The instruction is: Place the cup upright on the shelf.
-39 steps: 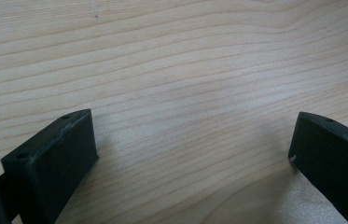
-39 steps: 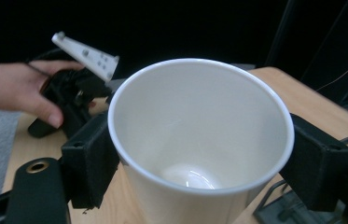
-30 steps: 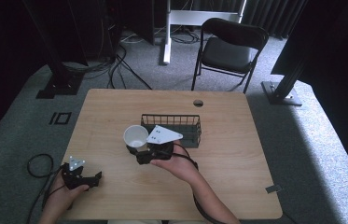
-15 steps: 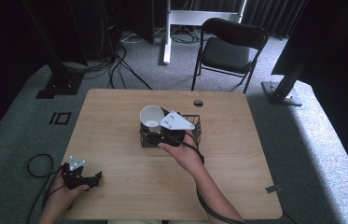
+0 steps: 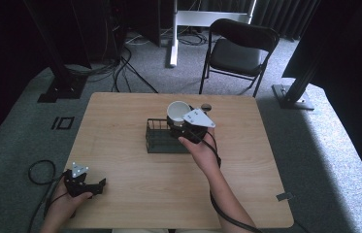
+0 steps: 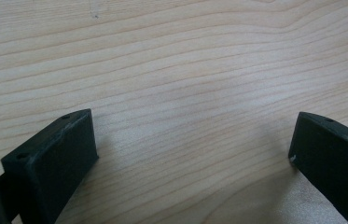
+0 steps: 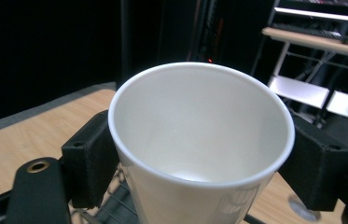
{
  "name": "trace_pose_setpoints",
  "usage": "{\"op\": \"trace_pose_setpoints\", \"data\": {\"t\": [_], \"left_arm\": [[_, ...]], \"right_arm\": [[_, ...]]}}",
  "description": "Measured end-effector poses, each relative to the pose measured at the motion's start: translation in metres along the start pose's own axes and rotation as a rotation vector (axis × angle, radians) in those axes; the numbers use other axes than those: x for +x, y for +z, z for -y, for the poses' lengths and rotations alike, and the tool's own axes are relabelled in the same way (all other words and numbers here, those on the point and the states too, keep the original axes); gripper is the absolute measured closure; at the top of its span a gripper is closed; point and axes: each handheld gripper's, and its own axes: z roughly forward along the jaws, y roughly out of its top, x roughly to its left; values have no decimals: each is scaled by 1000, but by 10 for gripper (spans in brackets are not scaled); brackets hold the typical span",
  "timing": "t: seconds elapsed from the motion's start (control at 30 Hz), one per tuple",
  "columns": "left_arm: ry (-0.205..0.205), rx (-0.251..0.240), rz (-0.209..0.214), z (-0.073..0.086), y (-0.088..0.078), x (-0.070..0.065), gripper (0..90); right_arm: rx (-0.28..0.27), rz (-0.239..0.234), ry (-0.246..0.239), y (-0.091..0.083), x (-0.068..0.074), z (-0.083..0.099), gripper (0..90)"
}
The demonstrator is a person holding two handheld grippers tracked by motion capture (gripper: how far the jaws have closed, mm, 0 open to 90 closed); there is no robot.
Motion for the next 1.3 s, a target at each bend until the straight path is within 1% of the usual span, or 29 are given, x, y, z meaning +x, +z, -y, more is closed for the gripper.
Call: {"op": "trace_pose_setpoints", "data": {"t": [0.03, 0.07, 0.1, 0.17, 0.2, 0.27, 0.33, 0.47, 0.5, 0.6, 0.67, 0.77, 0.9, 1.07, 1.13, 1.3], "left_arm": [[0, 0, 0, 0, 0, 0, 12], [0, 0, 0, 0, 0, 0, 12], [0, 0, 0, 0, 0, 0, 12], [0, 1, 0, 0, 0, 0, 12], [0, 1, 0, 0, 0, 0, 12], [1, 1, 1, 0, 0, 0, 12], [0, 1, 0, 0, 0, 0, 12], [1, 1, 0, 0, 0, 0, 12], [1, 2, 0, 0, 0, 0, 12], [1, 2, 0, 0, 0, 0, 12], [0, 2, 0, 0, 0, 0, 12], [0, 2, 0, 0, 0, 0, 12], [0, 1, 0, 0, 0, 0, 12], [0, 2, 0, 0, 0, 0, 12], [1, 2, 0, 0, 0, 0, 12], [1, 2, 0, 0, 0, 0, 12]], "right_arm": [[14, 17, -1, 2, -5, 5, 200], [14, 17, -1, 2, -5, 5, 200], [25, 26, 19, 5, -11, 10, 200], [33, 32, 13, 6, -13, 12, 200], [48, 47, 22, 10, -18, 19, 200], [54, 49, 23, 11, -20, 21, 200], [76, 61, 38, 16, -26, 29, 200], [93, 69, 50, 18, -29, 35, 200], [106, 69, 64, 20, -31, 39, 200], [117, 71, 69, 21, -32, 43, 200], [133, 74, 77, 24, -33, 50, 200], [145, 74, 76, 26, -34, 54, 200], [173, 72, 96, 31, -35, 63, 200], [189, 69, 97, 32, -35, 69, 200], [181, 72, 106, 32, -35, 71, 200], [178, 64, 95, 33, -35, 71, 198]]}}
